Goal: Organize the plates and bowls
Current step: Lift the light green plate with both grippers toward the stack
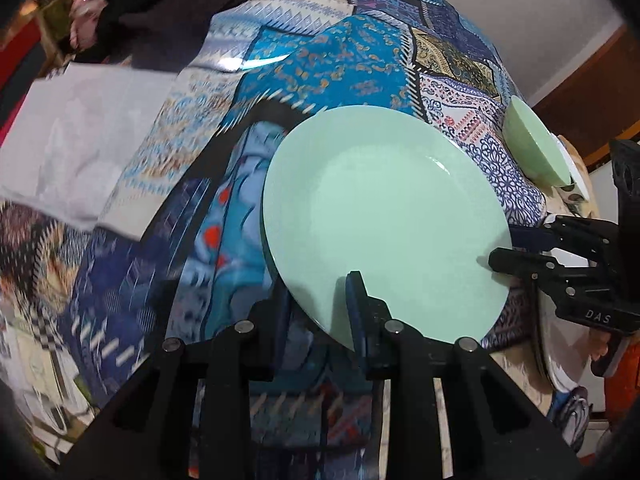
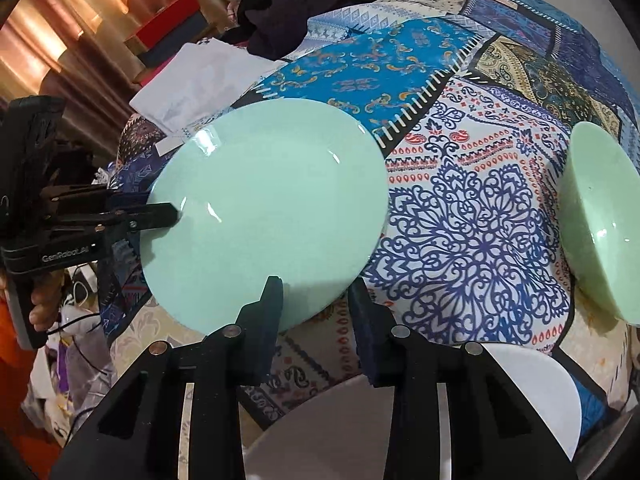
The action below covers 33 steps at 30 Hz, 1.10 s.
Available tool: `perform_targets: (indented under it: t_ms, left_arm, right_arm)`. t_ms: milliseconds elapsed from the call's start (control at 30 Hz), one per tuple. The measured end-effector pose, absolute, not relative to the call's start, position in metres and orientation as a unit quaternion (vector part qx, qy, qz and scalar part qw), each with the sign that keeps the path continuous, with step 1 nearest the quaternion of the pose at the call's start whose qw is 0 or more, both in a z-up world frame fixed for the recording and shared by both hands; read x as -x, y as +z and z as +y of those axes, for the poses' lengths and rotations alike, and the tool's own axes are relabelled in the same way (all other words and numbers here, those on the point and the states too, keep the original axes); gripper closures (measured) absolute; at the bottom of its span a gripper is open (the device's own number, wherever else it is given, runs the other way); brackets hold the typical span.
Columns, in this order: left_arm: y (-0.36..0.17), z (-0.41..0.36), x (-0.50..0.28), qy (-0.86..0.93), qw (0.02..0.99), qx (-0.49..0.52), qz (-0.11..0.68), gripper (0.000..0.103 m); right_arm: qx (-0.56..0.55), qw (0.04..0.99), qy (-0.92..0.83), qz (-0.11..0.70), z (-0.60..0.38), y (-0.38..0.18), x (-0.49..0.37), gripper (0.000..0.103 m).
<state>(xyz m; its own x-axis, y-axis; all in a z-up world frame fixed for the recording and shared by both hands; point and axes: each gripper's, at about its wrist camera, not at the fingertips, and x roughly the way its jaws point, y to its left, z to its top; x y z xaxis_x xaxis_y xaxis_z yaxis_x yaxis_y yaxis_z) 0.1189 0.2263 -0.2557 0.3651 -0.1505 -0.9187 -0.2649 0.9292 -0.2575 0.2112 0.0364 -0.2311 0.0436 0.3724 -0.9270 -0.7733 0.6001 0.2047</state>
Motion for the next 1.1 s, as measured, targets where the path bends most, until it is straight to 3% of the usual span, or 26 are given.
perform_targets:
  t_ms: [533, 633, 1100]
  left_arm:
    - [-0.261, 0.234, -0.124, 0.049, 0.807, 0.201, 0.554, 0.076]
    - [-0.261, 0.232, -0.125, 0.053, 0.807, 0.199, 0.553, 0.074]
    - [-0.230, 0.214, -0.117, 0.056, 0.830, 0.177, 0.526, 0.074]
  right_arm:
    - [0.171, 0.717, 0.386, 0.555, 0.068, -0.248, -0.246, 0.071]
    - [0.161, 0.720, 0.382, 0.557, 0.066, -0.248, -0.246, 0.076]
    - [0.127, 0.751, 0.377, 0.527, 0.033, -0.211, -0.233, 0.078]
